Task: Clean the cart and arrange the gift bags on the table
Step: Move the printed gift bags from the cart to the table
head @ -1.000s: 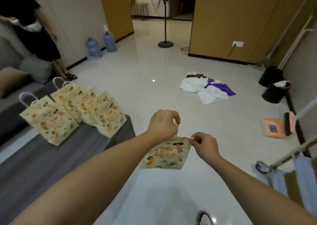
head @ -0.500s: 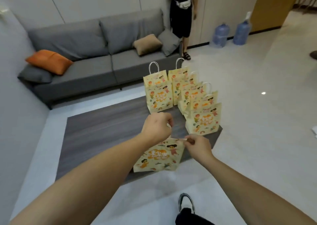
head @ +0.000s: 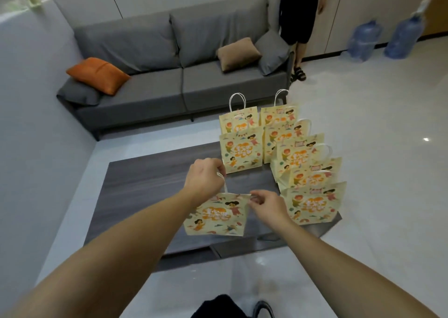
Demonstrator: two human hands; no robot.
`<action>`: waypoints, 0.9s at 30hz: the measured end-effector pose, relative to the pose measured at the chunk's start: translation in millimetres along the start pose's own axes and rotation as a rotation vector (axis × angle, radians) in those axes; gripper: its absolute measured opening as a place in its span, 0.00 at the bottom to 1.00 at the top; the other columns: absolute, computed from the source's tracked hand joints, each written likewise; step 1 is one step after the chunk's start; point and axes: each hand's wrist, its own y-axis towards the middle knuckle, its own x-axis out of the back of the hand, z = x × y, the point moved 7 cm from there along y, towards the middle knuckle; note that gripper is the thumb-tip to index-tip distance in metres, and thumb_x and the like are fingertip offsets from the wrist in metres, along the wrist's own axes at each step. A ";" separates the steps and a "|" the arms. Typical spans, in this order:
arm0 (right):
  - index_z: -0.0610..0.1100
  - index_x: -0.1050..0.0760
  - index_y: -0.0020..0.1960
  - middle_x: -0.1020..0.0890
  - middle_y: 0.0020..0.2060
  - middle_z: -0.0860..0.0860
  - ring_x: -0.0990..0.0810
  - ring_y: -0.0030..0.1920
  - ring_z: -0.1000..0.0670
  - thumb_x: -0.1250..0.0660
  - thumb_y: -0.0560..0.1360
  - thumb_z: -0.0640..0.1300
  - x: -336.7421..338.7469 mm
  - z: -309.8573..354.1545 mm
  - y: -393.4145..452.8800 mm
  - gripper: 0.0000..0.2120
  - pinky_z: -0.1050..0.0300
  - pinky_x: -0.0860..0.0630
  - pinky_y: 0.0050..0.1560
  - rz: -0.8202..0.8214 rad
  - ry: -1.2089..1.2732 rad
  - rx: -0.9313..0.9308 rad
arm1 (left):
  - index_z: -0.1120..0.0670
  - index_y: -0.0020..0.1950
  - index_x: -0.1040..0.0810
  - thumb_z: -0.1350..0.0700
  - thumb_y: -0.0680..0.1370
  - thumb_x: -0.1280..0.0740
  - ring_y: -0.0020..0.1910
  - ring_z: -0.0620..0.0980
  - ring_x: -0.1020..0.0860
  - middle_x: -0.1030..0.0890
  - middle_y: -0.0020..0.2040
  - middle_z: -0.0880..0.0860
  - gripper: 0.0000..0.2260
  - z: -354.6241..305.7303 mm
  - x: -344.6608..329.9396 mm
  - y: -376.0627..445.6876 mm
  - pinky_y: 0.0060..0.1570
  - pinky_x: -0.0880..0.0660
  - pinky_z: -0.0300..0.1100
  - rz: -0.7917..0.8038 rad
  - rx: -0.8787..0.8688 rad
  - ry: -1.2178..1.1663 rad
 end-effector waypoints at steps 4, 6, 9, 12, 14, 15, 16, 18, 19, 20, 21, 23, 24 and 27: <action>0.45 0.21 0.66 0.15 0.55 0.50 0.18 0.58 0.50 0.29 0.77 0.45 8.3 -2.0 36.7 0.18 0.51 0.23 0.64 0.017 0.016 -0.046 | 0.49 0.45 0.18 0.66 0.73 0.38 0.43 0.51 0.23 0.17 0.46 0.51 0.14 0.1 -15.0 38.6 0.38 0.30 0.41 0.024 0.011 -0.023; 0.45 0.22 0.67 0.16 0.56 0.50 0.19 0.58 0.51 0.29 0.77 0.46 14.5 -0.9 56.0 0.19 0.53 0.24 0.64 0.001 -0.005 -0.075 | 0.49 0.45 0.17 0.66 0.73 0.38 0.45 0.52 0.22 0.17 0.46 0.51 0.14 -2.7 -23.4 61.7 0.39 0.30 0.41 0.043 0.000 -0.034; 0.44 0.25 0.71 0.18 0.60 0.50 0.21 0.62 0.49 0.28 0.77 0.50 22.1 4.3 88.4 0.24 0.53 0.26 0.64 -0.015 -0.058 -0.110 | 0.49 0.44 0.18 0.66 0.72 0.37 0.47 0.51 0.22 0.17 0.46 0.51 0.14 -7.3 -40.8 101.3 0.36 0.29 0.38 0.090 -0.027 -0.063; 0.42 0.28 0.72 0.22 0.65 0.47 0.24 0.65 0.45 0.29 0.77 0.54 25.9 9.3 123.1 0.28 0.51 0.27 0.64 -0.019 -0.108 -0.161 | 0.47 0.42 0.20 0.66 0.72 0.35 0.42 0.47 0.23 0.20 0.43 0.48 0.13 -12.4 -61.6 141.9 0.28 0.35 0.30 0.141 -0.053 -0.095; 0.42 0.30 0.73 0.23 0.66 0.46 0.25 0.66 0.44 0.29 0.78 0.52 27.7 10.6 144.5 0.28 0.51 0.27 0.64 -0.020 -0.102 -0.205 | 0.47 0.42 0.21 0.66 0.73 0.34 0.41 0.48 0.21 0.20 0.41 0.49 0.13 -15.6 -74.2 167.0 0.30 0.30 0.33 0.171 -0.064 -0.117; 0.42 0.30 0.73 0.23 0.67 0.45 0.25 0.66 0.44 0.29 0.78 0.51 29.4 11.4 155.1 0.27 0.52 0.28 0.63 -0.026 -0.104 -0.225 | 0.47 0.42 0.20 0.65 0.72 0.34 0.41 0.50 0.21 0.20 0.41 0.50 0.13 -16.6 -79.4 178.4 0.33 0.26 0.38 0.186 -0.058 -0.131; 0.42 0.31 0.73 0.23 0.67 0.45 0.25 0.66 0.44 0.29 0.78 0.51 32.1 12.8 165.6 0.27 0.53 0.28 0.63 -0.036 -0.102 -0.243 | 0.46 0.42 0.21 0.65 0.72 0.34 0.41 0.51 0.20 0.20 0.41 0.50 0.13 -16.7 -84.5 189.8 0.36 0.23 0.41 0.200 -0.050 -0.148; 0.43 0.32 0.75 0.24 0.69 0.46 0.25 0.67 0.44 0.30 0.78 0.50 36.4 15.2 186.7 0.28 0.53 0.29 0.64 -0.057 -0.076 -0.286 | 0.46 0.41 0.21 0.65 0.72 0.33 0.42 0.51 0.21 0.20 0.41 0.50 0.12 -16.5 -93.0 210.8 0.38 0.24 0.41 0.224 -0.041 -0.179; 0.44 0.32 0.75 0.25 0.70 0.47 0.26 0.68 0.44 0.30 0.78 0.50 37.8 15.8 197.1 0.28 0.52 0.29 0.66 -0.067 -0.062 -0.306 | 0.45 0.41 0.22 0.64 0.72 0.32 0.43 0.50 0.22 0.20 0.40 0.49 0.12 -15.5 -97.1 220.7 0.37 0.27 0.40 0.231 -0.037 -0.189; 0.45 0.33 0.76 0.25 0.71 0.47 0.26 0.69 0.44 0.30 0.78 0.50 38.9 15.9 207.1 0.29 0.50 0.29 0.68 -0.075 -0.055 -0.322 | 0.45 0.41 0.22 0.63 0.72 0.31 0.43 0.50 0.22 0.20 0.40 0.48 0.11 -14.1 -101.4 230.2 0.35 0.30 0.39 0.236 -0.032 -0.194; 0.45 0.34 0.77 0.26 0.72 0.47 0.27 0.70 0.44 0.30 0.78 0.50 39.2 14.5 216.8 0.30 0.49 0.29 0.69 -0.076 -0.053 -0.334 | 0.45 0.41 0.21 0.62 0.72 0.30 0.44 0.50 0.23 0.20 0.40 0.48 0.10 -13.0 -105.4 239.1 0.34 0.33 0.39 0.239 -0.031 -0.193; 0.47 0.36 0.78 0.27 0.73 0.47 0.27 0.70 0.44 0.31 0.78 0.51 38.8 10.3 230.9 0.31 0.48 0.29 0.70 -0.066 -0.040 -0.355 | 0.47 0.44 0.19 0.62 0.73 0.32 0.44 0.52 0.23 0.21 0.40 0.49 0.10 -9.8 -115.8 253.5 0.36 0.35 0.41 0.255 -0.031 -0.177; 0.49 0.36 0.78 0.27 0.73 0.47 0.28 0.70 0.44 0.31 0.78 0.51 38.0 8.1 235.0 0.32 0.49 0.29 0.69 -0.056 -0.033 -0.367 | 0.49 0.47 0.18 0.62 0.73 0.33 0.45 0.53 0.24 0.21 0.40 0.50 0.10 -9.1 -121.3 258.5 0.38 0.34 0.42 0.269 -0.034 -0.165; 0.52 0.34 0.77 0.24 0.70 0.48 0.25 0.67 0.44 0.32 0.77 0.49 33.2 -1.7 241.4 0.30 0.52 0.26 0.64 -0.014 -0.046 -0.391 | 0.52 0.56 0.18 0.59 0.76 0.34 0.43 0.53 0.23 0.19 0.41 0.52 0.10 -11.2 -136.1 268.9 0.41 0.31 0.43 0.297 -0.041 -0.165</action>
